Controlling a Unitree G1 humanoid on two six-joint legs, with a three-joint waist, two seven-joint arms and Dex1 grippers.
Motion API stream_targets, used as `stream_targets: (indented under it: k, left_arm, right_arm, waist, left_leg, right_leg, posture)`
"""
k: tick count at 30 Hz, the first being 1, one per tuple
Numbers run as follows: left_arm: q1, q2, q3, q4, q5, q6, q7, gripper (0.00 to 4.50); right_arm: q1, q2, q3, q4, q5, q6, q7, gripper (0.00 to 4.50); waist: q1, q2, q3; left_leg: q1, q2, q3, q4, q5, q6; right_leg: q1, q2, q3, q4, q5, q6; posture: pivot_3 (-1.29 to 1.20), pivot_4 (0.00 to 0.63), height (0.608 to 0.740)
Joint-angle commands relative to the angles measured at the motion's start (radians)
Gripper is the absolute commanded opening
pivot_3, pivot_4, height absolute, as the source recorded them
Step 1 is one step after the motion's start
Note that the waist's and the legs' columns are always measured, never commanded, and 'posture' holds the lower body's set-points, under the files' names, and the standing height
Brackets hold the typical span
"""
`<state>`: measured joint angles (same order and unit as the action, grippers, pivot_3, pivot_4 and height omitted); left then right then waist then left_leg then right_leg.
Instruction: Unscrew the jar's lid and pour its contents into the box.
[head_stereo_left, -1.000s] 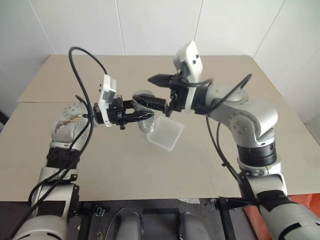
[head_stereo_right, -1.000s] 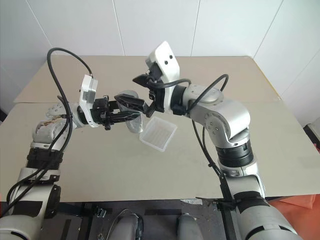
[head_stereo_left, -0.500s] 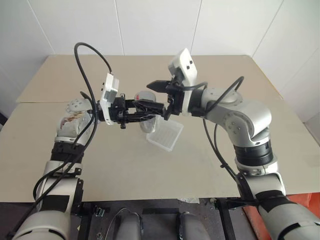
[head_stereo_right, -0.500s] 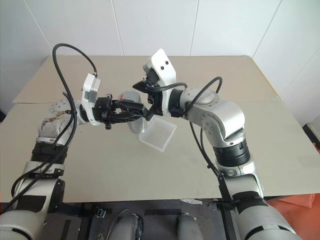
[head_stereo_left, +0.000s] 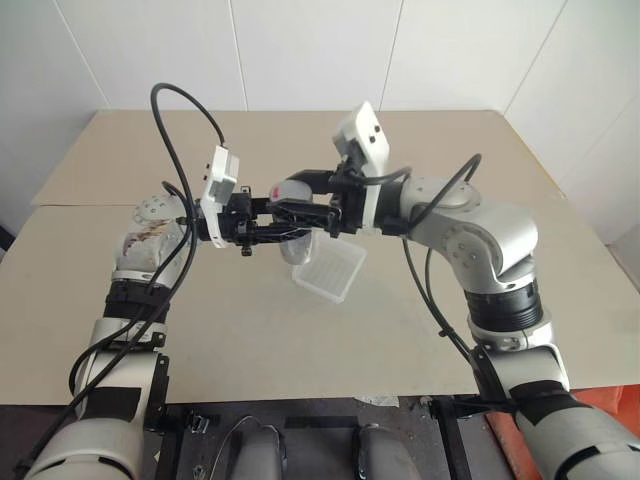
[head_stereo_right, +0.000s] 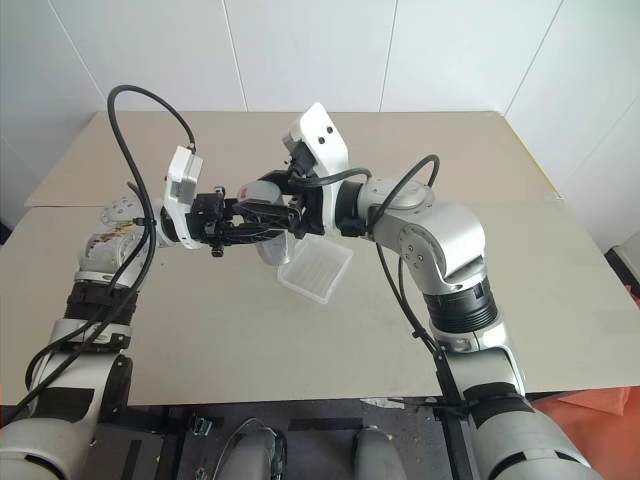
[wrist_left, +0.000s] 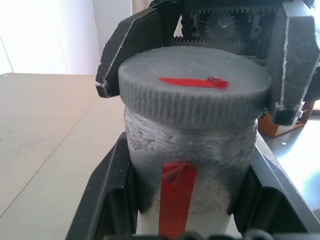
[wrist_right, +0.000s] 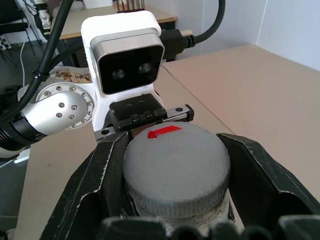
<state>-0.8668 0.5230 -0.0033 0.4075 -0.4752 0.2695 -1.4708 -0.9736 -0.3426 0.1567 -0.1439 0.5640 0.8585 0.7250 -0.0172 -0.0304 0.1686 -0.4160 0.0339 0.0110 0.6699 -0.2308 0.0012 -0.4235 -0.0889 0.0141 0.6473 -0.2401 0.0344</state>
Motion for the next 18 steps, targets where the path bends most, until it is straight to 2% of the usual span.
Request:
stream_targets:
  k: [1, 2, 6, 9, 12, 17, 18]
  left_arm:
    - [-0.012, -0.005, -0.013, -0.027, -0.029, -0.005, -0.094, 1.95]
    - [-0.014, -0.007, -0.013, -0.028, -0.035, -0.001, -0.109, 1.95]
    - [-0.04, -0.013, -0.073, -0.065, -0.117, 0.025, -0.144, 1.95]
    - [-0.052, 0.011, -0.138, -0.095, -0.173, 0.033, -0.144, 1.95]
    - [-0.053, 0.031, -0.185, -0.115, -0.204, 0.022, -0.144, 1.95]
    - [-0.05, 0.042, -0.193, -0.107, -0.203, 0.001, -0.144, 1.95]
    - [-0.052, 0.045, -0.185, -0.097, -0.198, 0.001, -0.144, 1.95]
  right_arm:
    - [-0.018, -0.044, -0.038, 0.002, 0.048, -0.13, 0.21, 2.75]
    - [-0.017, -0.05, -0.039, 0.014, 0.061, -0.151, 0.268, 2.75]
    - [-0.084, -0.046, 0.013, 0.194, 0.1, -0.244, 0.646, 2.75]
    - [-0.143, -0.023, 0.055, 0.324, 0.059, -0.309, 0.807, 2.75]
    - [-0.181, 0.011, 0.072, 0.434, 0.004, -0.372, 0.855, 2.75]
    - [-0.187, 0.04, 0.036, 0.489, -0.044, -0.429, 0.824, 2.75]
    - [-0.181, 0.038, 0.024, 0.481, -0.046, -0.42, 0.804, 3.1]
  waist:
    - [0.0, 0.0, 0.0]
    - [0.002, 0.0, 0.0]
    - [0.001, 0.0, 0.0]
    - [-0.004, 0.0, 0.0]
    - [-0.015, 0.001, 0.0]
    - [-0.021, 0.001, 0.001]
    - [-0.021, 0.001, 0.001]
  left_leg:
    - [0.0, 0.0, 0.0, 0.0, 0.0, 0.0]
    - [0.0, 0.0, 0.0, 0.0, 0.0, 0.0]
    - [0.0, 0.0, 0.0, 0.001, 0.0, 0.0]
    - [0.0, 0.0, 0.0, 0.002, 0.0, 0.0]
    - [0.001, 0.001, -0.001, 0.002, 0.0, 0.0]
    - [0.001, 0.001, -0.001, 0.002, 0.0, 0.0]
    - [0.0, 0.001, -0.001, 0.002, 0.0, 0.0]
  right_leg:
    - [0.0, 0.0, 0.0, 0.0, 0.0, 0.0]
    - [0.0, 0.0, 0.0, 0.0, 0.0, 0.0]
    - [0.001, 0.0, 0.0, -0.001, 0.0, 0.0]
    - [0.001, 0.0, 0.0, 0.0, 0.0, 0.0]
    - [0.0, 0.001, 0.0, 0.0, 0.0, 0.0]
    - [0.0, 0.002, 0.0, 0.001, 0.0, 0.0]
    - [0.0, 0.001, 0.0, 0.001, 0.0, 0.0]
  posture:
    - [0.0, 0.15, 0.74]
    - [0.0, 0.15, 0.74]
    - [0.0, 0.15, 0.74]
    - [0.0, 0.15, 0.74]
    - [0.0, 0.15, 0.74]
    - [0.0, 0.15, 0.74]
    - [0.0, 0.15, 0.74]
